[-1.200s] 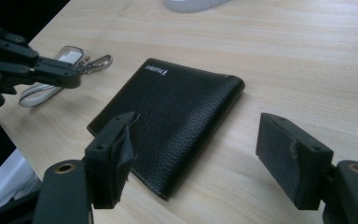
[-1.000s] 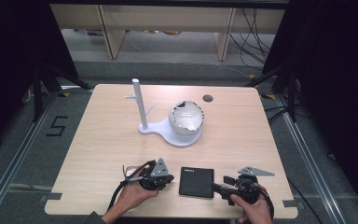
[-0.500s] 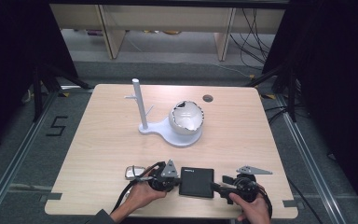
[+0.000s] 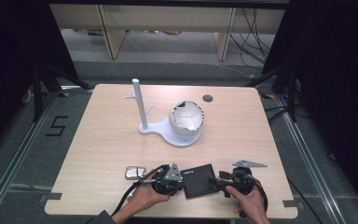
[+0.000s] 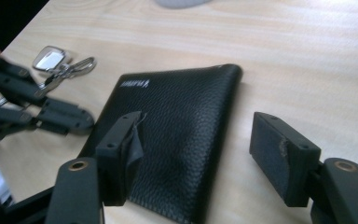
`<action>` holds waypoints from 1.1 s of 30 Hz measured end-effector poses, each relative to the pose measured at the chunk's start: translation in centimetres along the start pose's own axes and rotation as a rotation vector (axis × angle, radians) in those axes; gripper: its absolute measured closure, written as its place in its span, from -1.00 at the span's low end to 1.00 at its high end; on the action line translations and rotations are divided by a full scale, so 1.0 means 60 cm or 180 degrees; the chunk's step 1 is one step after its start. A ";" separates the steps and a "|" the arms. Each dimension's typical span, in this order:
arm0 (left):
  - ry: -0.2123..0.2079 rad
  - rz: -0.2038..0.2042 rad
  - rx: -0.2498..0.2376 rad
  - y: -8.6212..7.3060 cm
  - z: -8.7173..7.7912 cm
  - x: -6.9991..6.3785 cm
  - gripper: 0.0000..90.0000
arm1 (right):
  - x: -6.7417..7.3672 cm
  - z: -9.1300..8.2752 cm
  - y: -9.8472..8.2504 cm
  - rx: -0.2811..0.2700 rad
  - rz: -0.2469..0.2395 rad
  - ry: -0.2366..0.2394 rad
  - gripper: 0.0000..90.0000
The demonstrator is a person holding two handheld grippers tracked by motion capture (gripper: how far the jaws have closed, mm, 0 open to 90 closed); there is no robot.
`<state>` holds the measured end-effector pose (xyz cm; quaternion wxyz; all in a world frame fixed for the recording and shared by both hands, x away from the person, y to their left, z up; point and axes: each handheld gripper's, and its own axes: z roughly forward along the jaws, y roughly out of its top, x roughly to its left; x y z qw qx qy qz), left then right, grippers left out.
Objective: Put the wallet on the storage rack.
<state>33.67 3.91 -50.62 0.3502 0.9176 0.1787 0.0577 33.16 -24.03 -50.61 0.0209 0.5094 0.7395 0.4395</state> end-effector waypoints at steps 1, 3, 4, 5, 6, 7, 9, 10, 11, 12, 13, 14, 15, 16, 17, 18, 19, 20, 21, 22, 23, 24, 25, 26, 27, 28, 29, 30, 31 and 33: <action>-0.0011 -0.0005 -0.0003 0.000 0.000 0.000 0.97 | -0.002 0.002 0.003 0.0000 0.0006 -0.0023 -0.15; -0.0022 -0.0110 -0.0099 0.000 0.004 -0.006 0.96 | -0.007 0.009 0.007 0.0028 0.0026 -0.0038 -0.12; -0.0035 0.0016 0.0004 0.001 0.001 -0.003 0.96 | -0.008 0.011 0.010 0.0051 0.0044 -0.0008 -0.10; -0.0032 0.0025 0.0008 0.002 0.002 -0.004 0.96 | -0.010 0.013 0.013 0.0066 0.0021 -0.0052 -0.09; -0.0032 0.0025 0.0008 0.002 0.002 -0.004 0.96 | -0.010 0.013 0.013 0.0066 0.0021 -0.0052 -0.09; -0.0021 0.0044 0.0001 0.003 0.003 -0.005 0.96 | -0.011 0.017 0.015 0.0056 0.0029 -0.0034 -0.07; -0.0013 0.0048 -0.0001 0.003 0.003 -0.005 0.96 | -0.013 0.023 0.018 0.0107 0.0040 -0.0065 -0.04; -0.0015 0.0051 0.0002 0.003 0.002 -0.005 0.96 | -0.014 0.025 0.019 0.0095 0.0050 -0.0011 -0.03; -0.0022 0.0047 0.0004 0.003 0.003 -0.005 0.96 | -0.015 0.027 0.020 0.0119 0.0068 0.0020 0.00; -0.0017 0.0042 -0.0002 0.003 0.003 -0.005 0.96 | -0.016 0.029 0.021 0.0122 0.0091 0.0034 0.02; -0.0010 0.0056 0.0005 0.003 0.002 -0.006 0.96 | -0.016 0.030 0.021 0.0120 0.0202 0.0145 0.05; -0.0004 0.0071 0.0012 0.003 0.002 -0.006 0.96 | -0.019 0.034 0.019 0.0102 0.0315 0.0248 0.07; -0.0003 0.0097 0.0015 0.003 0.002 -0.006 0.96 | -0.021 0.036 0.017 0.0074 0.0375 0.0236 0.09; -0.0007 0.0052 -0.0025 0.003 0.004 -0.007 0.96 | -0.021 0.034 0.017 0.0070 0.0428 0.0273 0.11; -0.0013 0.0060 -0.0014 0.003 0.004 -0.006 0.96 | -0.023 0.033 0.016 0.0087 0.0492 0.0311 0.13; -0.0009 0.0097 0.0015 0.003 0.003 -0.005 0.96 | -0.024 0.034 0.013 0.0078 0.0569 0.0309 0.17; 0.0002 0.0104 0.0011 0.003 0.003 -0.006 0.96 | -0.023 0.032 0.012 0.0069 0.0623 0.0366 0.20; 0.0001 0.0108 0.0005 0.003 0.003 -0.006 0.96 | -0.023 0.031 0.012 0.0089 0.0634 0.0354 0.23; -0.0008 0.0075 -0.0012 0.003 0.003 -0.006 0.96 | -0.023 0.031 0.011 0.0106 0.0631 0.0350 0.26; -0.0025 0.0085 -0.0002 0.003 0.003 -0.004 0.96 | -0.024 0.032 0.010 0.0094 0.0603 0.0424 0.31; -0.0028 0.0074 -0.0003 0.003 0.003 -0.005 0.95 | -0.023 0.033 0.009 0.0090 0.0606 0.0387 0.34; -0.0023 0.0082 -0.0009 0.003 0.003 -0.005 0.95 | -0.020 0.030 0.010 0.0076 0.0642 0.0404 0.38; -0.0016 0.0073 -0.0025 0.003 0.004 -0.006 0.95 | -0.017 0.026 0.012 0.0084 0.0689 0.0445 0.42; -0.0017 0.0033 -0.0058 0.002 0.005 -0.007 0.95 | -0.017 0.024 0.014 0.0064 0.0704 0.0453 0.44; -0.0020 0.0086 -0.0004 0.003 0.003 -0.005 0.95 | -0.020 0.024 0.015 0.0018 0.0631 0.0474 0.46; -0.0016 0.0076 -0.0008 0.003 0.003 -0.005 0.94 | -0.020 0.024 0.015 0.0007 0.0624 0.0463 0.47; -0.0017 0.0086 -0.0010 0.002 0.003 -0.005 0.94 | -0.019 0.023 0.015 0.0018 0.0624 0.0480 0.49; 0.0010 0.0050 -0.0019 0.002 0.003 -0.007 0.94 | -0.019 0.024 0.014 0.0006 0.0642 0.0535 0.50; 0.0013 0.0085 -0.0001 0.002 0.003 -0.007 0.94 | -0.019 0.026 0.013 0.0007 0.0664 0.0576 0.52; -0.0010 0.0071 0.0000 0.002 0.003 -0.006 0.94 | -0.016 0.025 0.014 0.0002 0.0644 0.0611 0.56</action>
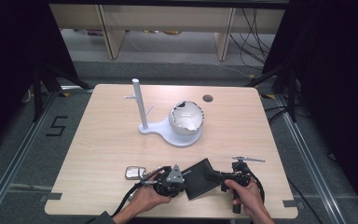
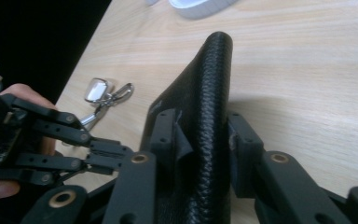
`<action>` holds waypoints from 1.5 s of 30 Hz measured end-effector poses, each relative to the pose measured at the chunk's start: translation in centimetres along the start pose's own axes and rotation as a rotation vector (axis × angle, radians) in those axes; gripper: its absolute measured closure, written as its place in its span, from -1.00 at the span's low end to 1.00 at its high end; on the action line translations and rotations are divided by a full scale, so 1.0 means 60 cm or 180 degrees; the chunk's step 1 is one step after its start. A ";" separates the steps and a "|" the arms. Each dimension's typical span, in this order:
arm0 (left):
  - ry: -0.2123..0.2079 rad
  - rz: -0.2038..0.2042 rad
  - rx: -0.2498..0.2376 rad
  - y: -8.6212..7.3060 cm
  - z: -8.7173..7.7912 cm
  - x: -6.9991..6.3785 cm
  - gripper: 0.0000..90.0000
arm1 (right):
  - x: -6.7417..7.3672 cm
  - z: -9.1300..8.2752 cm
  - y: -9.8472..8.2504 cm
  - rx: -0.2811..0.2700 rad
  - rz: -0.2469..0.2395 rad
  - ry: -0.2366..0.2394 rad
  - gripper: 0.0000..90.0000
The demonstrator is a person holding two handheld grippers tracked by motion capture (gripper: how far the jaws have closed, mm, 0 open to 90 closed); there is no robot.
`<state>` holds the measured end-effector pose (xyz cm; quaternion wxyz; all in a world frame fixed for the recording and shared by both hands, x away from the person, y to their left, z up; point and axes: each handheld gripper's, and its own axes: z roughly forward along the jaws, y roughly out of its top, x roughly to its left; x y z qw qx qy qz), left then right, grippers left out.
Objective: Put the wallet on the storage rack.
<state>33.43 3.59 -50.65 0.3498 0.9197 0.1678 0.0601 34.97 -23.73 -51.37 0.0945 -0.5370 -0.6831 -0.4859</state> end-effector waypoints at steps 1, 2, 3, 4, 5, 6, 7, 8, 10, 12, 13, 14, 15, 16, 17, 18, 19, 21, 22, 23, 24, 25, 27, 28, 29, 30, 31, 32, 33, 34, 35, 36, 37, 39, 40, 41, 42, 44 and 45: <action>0.0002 -0.0004 -0.0001 0.000 0.000 0.000 0.94 | 0.003 -0.002 0.001 -0.0006 -0.0015 0.0018 0.59; 0.0015 -0.0006 0.0004 -0.001 -0.001 -0.001 0.93 | 0.008 -0.004 0.002 -0.0022 -0.0017 0.0059 0.62; 0.0015 -0.0006 0.0004 -0.001 -0.001 -0.001 0.90 | 0.014 -0.004 0.003 -0.0057 -0.0054 0.0116 0.66; -0.0003 -0.0030 0.0019 0.000 -0.003 -0.001 0.83 | 0.016 -0.005 0.004 -0.0059 -0.0091 0.0102 0.67; -0.0017 -0.0044 0.0009 0.000 -0.005 0.000 0.78 | 0.020 -0.004 0.004 -0.0087 -0.0101 0.0124 0.68; -0.0005 -0.0144 -0.0105 0.000 -0.006 -0.003 0.72 | 0.022 -0.005 0.005 -0.0094 -0.0154 0.0153 0.70; 0.0021 -0.0047 -0.0043 0.000 -0.017 0.001 0.62 | 0.027 -0.005 0.006 -0.0116 -0.0166 0.0189 0.71; 0.0043 -0.0090 -0.0091 0.000 -0.021 0.001 0.47 | 0.031 -0.006 0.008 -0.0117 -0.0208 0.0228 0.72; 0.0028 -0.0201 -0.0207 -0.005 -0.035 0.000 0.27 | 0.038 -0.007 0.012 -0.0122 -0.0318 0.0266 0.72; 0.0081 -0.0344 -0.0317 -0.012 -0.051 0.000 0.12 | 0.044 -0.010 0.018 -0.0135 -0.0409 0.0300 0.73; 0.0109 -0.0355 -0.0318 -0.015 -0.060 0.000 0.03 | 0.049 -0.013 0.021 -0.0159 -0.0426 0.0350 0.73; 0.0140 -0.0382 -0.0324 -0.020 -0.071 -0.001 -0.03 | 0.051 -0.015 0.025 -0.0189 -0.0469 0.0357 0.73; 0.0169 -0.0385 -0.0320 -0.022 -0.077 0.000 -0.08 | 0.057 -0.019 0.030 -0.0200 -0.0384 0.0381 0.73; 0.0194 -0.0443 -0.0355 -0.027 -0.086 -0.003 -0.13 | 0.055 -0.020 0.034 -0.0258 -0.0475 0.0401 0.73; 0.0206 -0.0419 -0.0316 -0.031 -0.093 -0.002 -0.20 | 0.057 -0.022 0.041 -0.0297 -0.0536 0.0374 0.73; 0.0249 -0.0403 -0.0334 -0.036 -0.101 -0.003 -0.22 | 0.059 -0.025 0.045 -0.0311 -0.0552 0.0376 0.73; 0.0285 -0.0417 -0.0348 -0.041 -0.109 -0.003 -0.25 | 0.061 -0.027 0.051 -0.0348 -0.0579 0.0372 0.73; 0.0369 -0.0461 -0.0349 -0.053 -0.125 -0.002 -0.28 | 0.064 -0.034 0.066 -0.0413 -0.0629 0.0359 0.73; 0.0441 -0.0483 -0.0386 -0.061 -0.134 0.000 -0.29 | 0.066 -0.037 0.075 -0.0456 -0.0648 0.0347 0.73; 0.0436 -0.0496 -0.0384 -0.065 -0.138 0.002 -0.30 | 0.071 -0.041 0.085 -0.0480 -0.0638 0.0329 0.73; 0.0460 -0.0582 -0.0421 -0.074 -0.145 0.004 -0.31 | 0.071 -0.042 0.090 -0.0518 -0.0708 0.0297 0.73; 0.0512 -0.0632 -0.0414 -0.081 -0.153 0.007 -0.32 | 0.074 -0.045 0.101 -0.0554 -0.0683 0.0304 0.73; 0.0545 -0.0651 -0.0434 -0.094 -0.167 0.012 -0.34 | 0.075 -0.048 0.119 -0.0615 -0.0755 0.0279 0.73; 0.0610 -0.0681 -0.0452 -0.102 -0.175 0.015 -0.34 | 0.079 -0.050 0.127 -0.0622 -0.0719 0.0287 0.73; 0.0629 -0.0716 -0.0465 -0.106 -0.178 0.016 -0.34 | 0.081 -0.051 0.137 -0.0647 -0.0691 0.0273 0.73; 0.0683 -0.0757 -0.0483 -0.113 -0.184 0.018 -0.34 | 0.080 -0.051 0.144 -0.0687 -0.0739 0.0235 0.73; 0.0702 -0.0751 -0.0481 -0.118 -0.188 0.020 -0.35 | 0.080 -0.054 0.154 -0.0699 -0.0734 0.0227 0.73; 0.0759 -0.0751 -0.0470 -0.127 -0.194 0.023 -0.35 | 0.077 -0.054 0.162 -0.0736 -0.0807 0.0182 0.73; 0.0759 -0.0751 -0.0470 -0.127 -0.194 0.023 -0.36 | 0.077 -0.054 0.162 -0.0736 -0.0807 0.0182 0.73; 0.0783 -0.0793 -0.0481 -0.132 -0.196 0.023 -0.36 | 0.076 -0.056 0.177 -0.0766 -0.0776 0.0155 0.73; 0.0791 -0.0830 -0.0499 -0.137 -0.198 0.025 -0.37 | 0.074 -0.058 0.185 -0.0800 -0.0759 0.0118 0.73; 0.0818 -0.0862 -0.0503 -0.142 -0.200 0.026 -0.37 | 0.075 -0.060 0.191 -0.0781 -0.0647 0.0111 0.73; 0.0819 -0.0849 -0.0479 -0.146 -0.203 0.026 -0.37 | 0.070 -0.061 0.199 -0.0820 -0.0724 0.0072 0.73; 0.0855 -0.0878 -0.0490 -0.153 -0.203 0.027 -0.38 | 0.067 -0.060 0.213 -0.0833 -0.0660 0.0026 0.73; 0.0862 -0.0875 -0.0460 -0.156 -0.206 0.028 -0.39 | 0.064 -0.060 0.221 -0.0868 -0.0700 -0.0013 0.73; 0.0872 -0.0887 -0.0465 -0.159 -0.206 0.030 -0.39 | 0.063 -0.059 0.227 -0.0878 -0.0676 -0.0031 0.73; 0.0893 -0.0911 -0.0462 -0.160 -0.207 0.029 -0.40 | 0.062 -0.058 0.234 -0.0885 -0.0664 -0.0054 0.73; 0.0993 -0.0868 -0.0457 -0.162 -0.211 0.031 -0.40 | 0.062 -0.054 0.247 -0.0889 -0.0602 -0.0088 0.73; 0.1006 -0.0865 -0.0464 -0.162 -0.213 0.032 -0.40 | 0.058 -0.051 0.254 -0.0927 -0.0651 -0.0114 0.73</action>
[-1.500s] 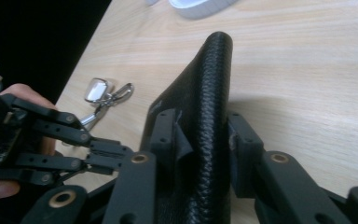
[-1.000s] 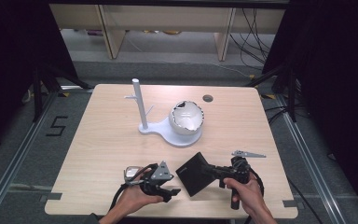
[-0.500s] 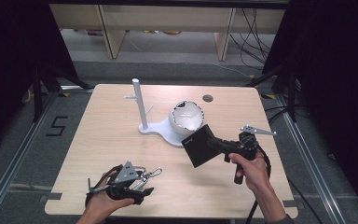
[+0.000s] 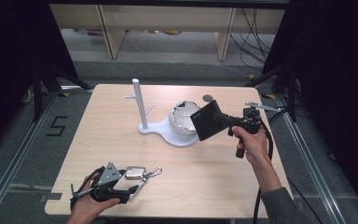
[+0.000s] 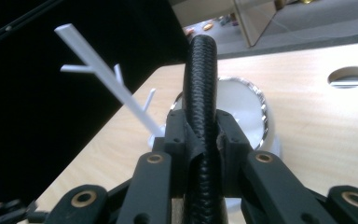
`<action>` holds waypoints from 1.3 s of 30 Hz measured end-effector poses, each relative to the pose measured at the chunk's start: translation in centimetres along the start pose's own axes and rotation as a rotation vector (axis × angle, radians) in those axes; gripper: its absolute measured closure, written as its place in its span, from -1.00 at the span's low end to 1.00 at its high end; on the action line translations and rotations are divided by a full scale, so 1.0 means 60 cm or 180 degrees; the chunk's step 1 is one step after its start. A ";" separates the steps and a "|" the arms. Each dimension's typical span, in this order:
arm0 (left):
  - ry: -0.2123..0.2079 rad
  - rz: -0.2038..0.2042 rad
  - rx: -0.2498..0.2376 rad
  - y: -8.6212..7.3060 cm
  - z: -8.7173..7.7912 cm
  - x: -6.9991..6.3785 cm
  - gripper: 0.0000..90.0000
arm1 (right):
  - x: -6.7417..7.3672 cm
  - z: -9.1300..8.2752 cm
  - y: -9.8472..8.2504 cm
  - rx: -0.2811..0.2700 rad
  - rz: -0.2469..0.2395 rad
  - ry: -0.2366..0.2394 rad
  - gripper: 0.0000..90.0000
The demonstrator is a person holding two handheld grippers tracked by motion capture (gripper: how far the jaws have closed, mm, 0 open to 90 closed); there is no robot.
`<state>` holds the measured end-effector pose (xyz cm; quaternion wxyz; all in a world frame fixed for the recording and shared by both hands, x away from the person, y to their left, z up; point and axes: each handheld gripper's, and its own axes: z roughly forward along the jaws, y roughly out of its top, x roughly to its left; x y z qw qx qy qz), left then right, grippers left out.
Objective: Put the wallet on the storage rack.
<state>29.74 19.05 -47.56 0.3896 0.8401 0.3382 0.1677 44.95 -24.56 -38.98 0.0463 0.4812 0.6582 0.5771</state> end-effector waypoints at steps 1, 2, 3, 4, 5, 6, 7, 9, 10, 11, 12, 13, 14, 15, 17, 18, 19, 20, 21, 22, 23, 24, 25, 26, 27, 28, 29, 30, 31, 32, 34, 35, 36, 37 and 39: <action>0.0016 -0.0027 -0.0002 0.000 -0.001 0.002 -0.40 | -0.002 0.004 0.006 -0.0012 -0.0013 -0.0018 0.73; 0.0023 -0.0059 -0.0044 0.000 -0.002 0.002 -0.40 | -0.003 0.008 0.011 -0.0014 0.0008 -0.0053 0.73; 0.0024 -0.0033 -0.0020 0.000 -0.004 0.003 -0.40 | -0.003 0.013 0.016 -0.0019 0.0035 -0.0074 0.73; 0.0027 -0.0037 0.0004 0.000 -0.006 0.004 -0.40 | -0.006 0.019 0.021 -0.0031 0.0009 -0.0103 0.73; 0.0037 -0.0013 0.0002 -0.002 -0.005 0.006 -0.40 | -0.006 0.024 0.026 -0.0025 0.0065 -0.0131 0.73; 0.0013 -0.0055 -0.0015 -0.004 -0.005 0.006 -0.40 | -0.011 0.030 0.031 -0.0054 0.0002 -0.0126 0.73; 0.0016 -0.0058 0.0005 -0.005 -0.005 0.007 -0.40 | -0.009 0.035 0.034 -0.0047 0.0111 -0.0157 0.73; 0.0015 -0.0081 -0.0016 -0.009 -0.003 0.006 -0.40 | -0.017 0.049 0.041 -0.0054 0.0061 -0.0207 0.73; -0.0013 -0.0064 -0.0012 -0.010 -0.003 0.008 -0.40 | -0.018 0.055 0.044 -0.0053 0.0088 -0.0212 0.73; -0.0003 -0.0062 0.0011 -0.009 -0.004 0.008 -0.40 | -0.018 0.061 0.045 -0.0047 0.0154 -0.0250 0.73; -0.0001 -0.0071 0.0009 -0.009 -0.005 0.009 -0.40 | -0.020 0.067 0.046 -0.0040 0.0177 -0.0257 0.73; -0.0011 -0.0080 -0.0001 -0.009 -0.005 0.010 -0.40 | -0.023 0.074 0.047 -0.0029 0.0169 -0.0258 0.73; -0.0011 -0.0079 -0.0009 -0.009 -0.005 0.010 -0.40 | -0.024 0.081 0.047 -0.0017 0.0162 -0.0285 0.73; -0.0004 -0.0078 -0.0013 -0.010 -0.005 0.010 -0.40 | -0.024 0.087 0.048 0.0004 0.0188 -0.0294 0.73; -0.0010 -0.0094 0.0005 -0.011 -0.005 0.011 -0.40 | -0.030 0.101 0.047 0.0007 0.0141 -0.0334 0.73; -0.0010 -0.0094 0.0005 -0.011 -0.005 0.011 -0.40 | -0.030 0.101 0.047 0.0007 0.0141 -0.0334 0.73; -0.0005 -0.0092 0.0009 -0.011 -0.005 0.011 -0.40 | -0.030 0.111 0.045 0.0048 0.0209 -0.0337 0.73; -0.0008 -0.0114 -0.0013 -0.012 -0.003 0.010 -0.40 | -0.031 0.116 0.045 0.0061 0.0218 -0.0343 0.73; -0.0016 -0.0111 -0.0004 -0.012 -0.003 0.011 -0.41 | -0.032 0.125 0.042 0.0096 0.0262 -0.0357 0.73; -0.0016 -0.0112 -0.0005 -0.012 -0.003 0.011 -0.41 | -0.033 0.130 0.041 0.0097 0.0211 -0.0367 0.73; -0.0016 -0.0107 -0.0003 -0.012 -0.003 0.011 -0.40 | -0.033 0.136 0.038 0.0129 0.0261 -0.0362 0.73; -0.0017 -0.0104 0.0002 -0.012 -0.003 0.011 -0.41 | -0.034 0.142 0.036 0.0137 0.0223 -0.0353 0.73; -0.0036 -0.0086 0.0022 -0.012 -0.004 0.012 -0.41 | -0.032 0.146 0.034 0.0170 0.0282 -0.0350 0.73; -0.0031 -0.0103 0.0014 -0.013 -0.003 0.011 -0.41 | -0.037 0.150 0.033 0.0155 0.0174 -0.0362 0.73; -0.0011 -0.0079 0.0033 -0.014 -0.003 0.013 -0.41 | -0.035 0.156 0.029 0.0189 0.0230 -0.0348 0.73; -0.0030 -0.0129 -0.0004 -0.014 -0.001 0.011 -0.41 | -0.036 0.160 0.028 0.0192 0.0204 -0.0346 0.73; -0.0036 -0.0112 0.0020 -0.014 -0.001 0.012 -0.41 | -0.037 0.165 0.026 0.0207 0.0191 -0.0351 0.73; -0.0028 -0.0128 0.0015 -0.015 0.000 0.011 -0.41 | -0.038 0.170 0.023 0.0224 0.0202 -0.0362 0.73; -0.0034 -0.0136 0.0015 -0.016 0.000 0.011 -0.41 | -0.039 0.174 0.021 0.0233 0.0200 -0.0369 0.73; -0.0017 -0.0093 0.0051 -0.017 0.000 0.013 -0.41 | -0.035 0.177 0.018 0.0283 0.0302 -0.0344 0.73; -0.0049 -0.0128 0.0021 -0.018 0.003 0.011 -0.41 | -0.039 0.186 0.013 0.0303 0.0270 -0.0354 0.73; -0.0064 -0.0122 0.0028 -0.019 0.004 0.012 -0.41 | -0.042 0.190 0.010 0.0295 0.0219 -0.0342 0.73; -0.0048 -0.0128 0.0038 -0.019 0.004 0.012 -0.41 | -0.043 0.193 0.008 0.0315 0.0264 -0.0346 0.72; -0.0038 -0.0124 0.0042 -0.019 0.005 0.013 -0.41 | -0.045 0.198 0.003 0.0317 0.0271 -0.0323 0.72; -0.0039 -0.0130 0.0036 -0.020 0.004 0.014 -0.41 | -0.048 0.203 -0.003 0.0307 0.0253 -0.0356 0.71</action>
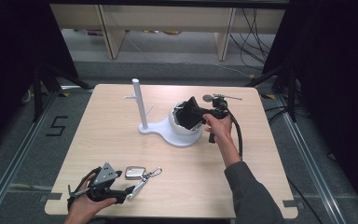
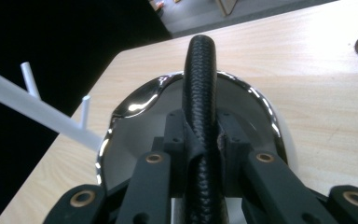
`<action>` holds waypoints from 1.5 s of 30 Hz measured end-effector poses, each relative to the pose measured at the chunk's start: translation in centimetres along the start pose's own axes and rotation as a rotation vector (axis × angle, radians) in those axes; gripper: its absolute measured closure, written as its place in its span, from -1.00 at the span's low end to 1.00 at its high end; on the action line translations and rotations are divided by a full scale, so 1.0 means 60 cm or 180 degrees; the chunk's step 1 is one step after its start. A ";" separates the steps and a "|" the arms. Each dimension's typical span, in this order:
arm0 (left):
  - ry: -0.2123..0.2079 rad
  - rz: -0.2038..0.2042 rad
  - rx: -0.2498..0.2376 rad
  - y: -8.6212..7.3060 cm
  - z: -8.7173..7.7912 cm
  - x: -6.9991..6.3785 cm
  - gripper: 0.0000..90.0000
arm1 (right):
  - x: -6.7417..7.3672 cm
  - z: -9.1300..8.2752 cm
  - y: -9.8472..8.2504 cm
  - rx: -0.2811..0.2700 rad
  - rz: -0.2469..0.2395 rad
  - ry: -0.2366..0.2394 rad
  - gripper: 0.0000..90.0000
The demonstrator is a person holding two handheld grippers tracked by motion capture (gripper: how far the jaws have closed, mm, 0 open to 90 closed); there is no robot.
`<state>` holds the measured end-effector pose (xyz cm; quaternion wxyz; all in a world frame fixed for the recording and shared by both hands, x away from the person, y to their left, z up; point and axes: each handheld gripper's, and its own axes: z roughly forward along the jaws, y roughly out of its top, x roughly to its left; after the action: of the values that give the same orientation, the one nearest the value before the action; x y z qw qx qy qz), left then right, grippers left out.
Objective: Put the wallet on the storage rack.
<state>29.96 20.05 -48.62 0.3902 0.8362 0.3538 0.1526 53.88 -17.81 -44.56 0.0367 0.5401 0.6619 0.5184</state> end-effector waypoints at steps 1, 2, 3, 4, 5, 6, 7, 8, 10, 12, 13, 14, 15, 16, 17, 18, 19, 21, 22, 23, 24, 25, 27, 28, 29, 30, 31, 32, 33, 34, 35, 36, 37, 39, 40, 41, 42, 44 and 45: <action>-0.0003 0.0018 0.0016 0.000 -0.001 0.001 -0.41 | -0.001 0.000 0.001 0.0017 -0.0002 -0.0011 0.70; 0.0011 -0.0014 0.0014 0.000 -0.002 0.000 -0.41 | -0.002 0.000 0.001 0.0040 -0.0011 0.0023 0.63; 0.0008 -0.0007 -0.0001 -0.001 -0.001 0.000 -0.41 | 0.000 -0.003 0.001 0.0120 0.0152 0.0011 0.47; 0.0012 -0.0021 -0.0012 -0.001 0.000 -0.001 -0.41 | -0.002 -0.008 0.002 0.0171 0.0198 -0.0005 0.31; 0.0012 -0.0007 -0.0006 -0.002 0.000 0.000 -0.41 | -0.003 -0.012 0.004 0.0157 0.0155 -0.0072 0.23; 0.0006 -0.0030 -0.0030 -0.003 0.002 0.000 -0.42 | -0.003 -0.019 0.006 0.0119 0.0133 -0.0119 0.16; 0.0009 -0.0020 -0.0007 -0.002 0.002 0.000 -0.42 | -0.004 -0.025 0.008 0.0095 0.0118 -0.0144 0.09; 0.0009 -0.0032 -0.0010 -0.002 0.002 0.000 -0.42 | -0.006 -0.032 0.011 0.0037 0.0046 -0.0171 -0.01; 0.0009 -0.0026 -0.0012 -0.002 0.003 0.000 -0.42 | -0.010 -0.052 0.015 -0.0014 -0.0088 -0.0194 -0.06; 0.0015 0.0006 0.0014 -0.002 0.001 0.001 -0.43 | -0.003 -0.073 0.015 -0.0045 -0.0166 -0.0255 -0.09; 0.0013 0.0011 0.0018 -0.001 0.001 0.001 -0.43 | 0.000 -0.084 0.013 -0.0066 -0.0261 -0.0289 -0.13; 0.0015 0.0010 0.0016 -0.001 0.001 0.001 -0.43 | 0.002 -0.091 0.011 -0.0079 -0.0326 -0.0312 -0.15; 0.0018 0.0015 0.0017 -0.001 0.001 0.001 -0.43 | 0.004 -0.099 0.009 -0.0075 -0.0365 -0.0328 -0.18; 0.0016 0.0023 0.0028 -0.001 0.000 0.001 -0.43 | 0.013 -0.111 0.002 -0.0082 -0.0346 -0.0357 -0.21; 0.0018 0.0017 0.0026 -0.001 0.000 0.001 -0.43 | 0.012 -0.124 -0.004 -0.0094 -0.0517 -0.0377 -0.24; 0.0019 0.0015 0.0024 -0.001 0.000 0.000 -0.43 | 0.015 -0.135 -0.014 -0.0103 -0.0547 -0.0386 -0.24; 0.0019 0.0017 0.0031 -0.001 0.000 0.000 -0.43 | 0.016 -0.143 -0.021 -0.0081 -0.0585 -0.0359 -0.24; 0.0022 -0.0037 -0.0006 -0.002 0.003 -0.001 -0.43 | 0.021 -0.157 -0.038 -0.0092 -0.0551 -0.0330 -0.23; 0.0017 0.0027 0.0044 -0.001 0.000 0.000 -0.43 | 0.019 -0.160 -0.044 -0.0087 -0.0644 -0.0337 -0.24; 0.0038 -0.0004 0.0018 -0.001 0.001 -0.001 -0.43 | 0.021 -0.164 -0.049 -0.0018 -0.0659 -0.0344 -0.24; 0.0024 0.0004 0.0004 -0.001 0.001 -0.001 -0.43 | 0.022 -0.169 -0.053 -0.0019 -0.0693 -0.0317 -0.24; 0.0015 0.0012 0.0001 -0.001 0.000 -0.001 -0.43 | 0.029 -0.173 -0.060 -0.0027 -0.0566 -0.0287 -0.24; 0.0008 0.0034 0.0013 0.001 -0.001 0.000 -0.43 | 0.032 -0.177 -0.068 -0.0008 -0.0618 -0.0226 -0.24; 0.0009 0.0033 0.0018 0.002 -0.001 0.001 -0.43 | 0.031 -0.178 -0.072 -0.0037 -0.0647 -0.0189 -0.24; 0.0008 0.0030 0.0006 0.002 -0.001 0.001 -0.43 | 0.033 -0.178 -0.076 -0.0016 -0.0686 -0.0205 -0.24; 0.0008 0.0035 0.0008 0.001 -0.001 0.001 -0.43 | 0.035 -0.178 -0.080 -0.0005 -0.0680 -0.0200 -0.24; 0.0012 0.0007 -0.0007 0.001 0.000 0.001 -0.43 | 0.032 -0.178 -0.084 0.0000 -0.0721 -0.0183 -0.24; 0.0007 -0.0027 -0.0027 0.000 0.002 0.001 -0.43 | 0.033 -0.178 -0.089 0.0009 -0.0717 -0.0174 -0.24; 0.0008 -0.0010 -0.0006 -0.001 0.001 0.002 -0.43 | 0.034 -0.178 -0.094 0.0018 -0.0696 -0.0164 -0.25; 0.0023 -0.0042 -0.0019 -0.001 0.003 0.002 -0.43 | 0.035 -0.179 -0.098 0.0056 -0.0727 -0.0205 -0.25; 0.0032 -0.0016 0.0013 -0.001 0.003 0.003 -0.43 | 0.034 -0.179 -0.103 0.0053 -0.0775 -0.0222 -0.25; 0.0032 -0.0021 0.0013 -0.001 0.003 0.002 -0.43 | 0.036 -0.179 -0.108 0.0047 -0.0771 -0.0229 -0.25; 0.0001 -0.0077 -0.0042 -0.001 0.004 -0.001 -0.43 | 0.035 -0.180 -0.112 0.0066 -0.0812 -0.0229 -0.25; 0.0000 -0.0046 -0.0017 0.000 0.004 0.000 -0.44 | 0.037 -0.179 -0.116 0.0101 -0.0760 -0.0233 -0.25; -0.0004 -0.0057 -0.0031 0.000 0.005 -0.001 -0.44 | 0.039 -0.176 -0.120 0.0139 -0.0837 -0.0253 -0.25; -0.0011 -0.0042 -0.0026 0.000 0.005 -0.001 -0.44 | 0.041 -0.174 -0.122 0.0150 -0.0849 -0.0262 -0.26; -0.0012 -0.0041 -0.0019 0.000 0.005 -0.001 -0.44 | 0.047 -0.172 -0.127 0.0150 -0.0835 -0.0288 -0.26; 0.0020 -0.0007 0.0006 -0.001 0.005 0.001 -0.45 | 0.054 -0.170 -0.135 0.0212 -0.0881 -0.0223 -0.26; 0.0023 -0.0057 -0.0024 -0.001 0.005 0.000 -0.45 | 0.054 -0.169 -0.138 0.0240 -0.0955 -0.0197 -0.26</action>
<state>30.09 19.90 -48.88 0.3934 0.8310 0.3621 0.1534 40.75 -20.93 -44.28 0.1139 0.4519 0.7527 0.4650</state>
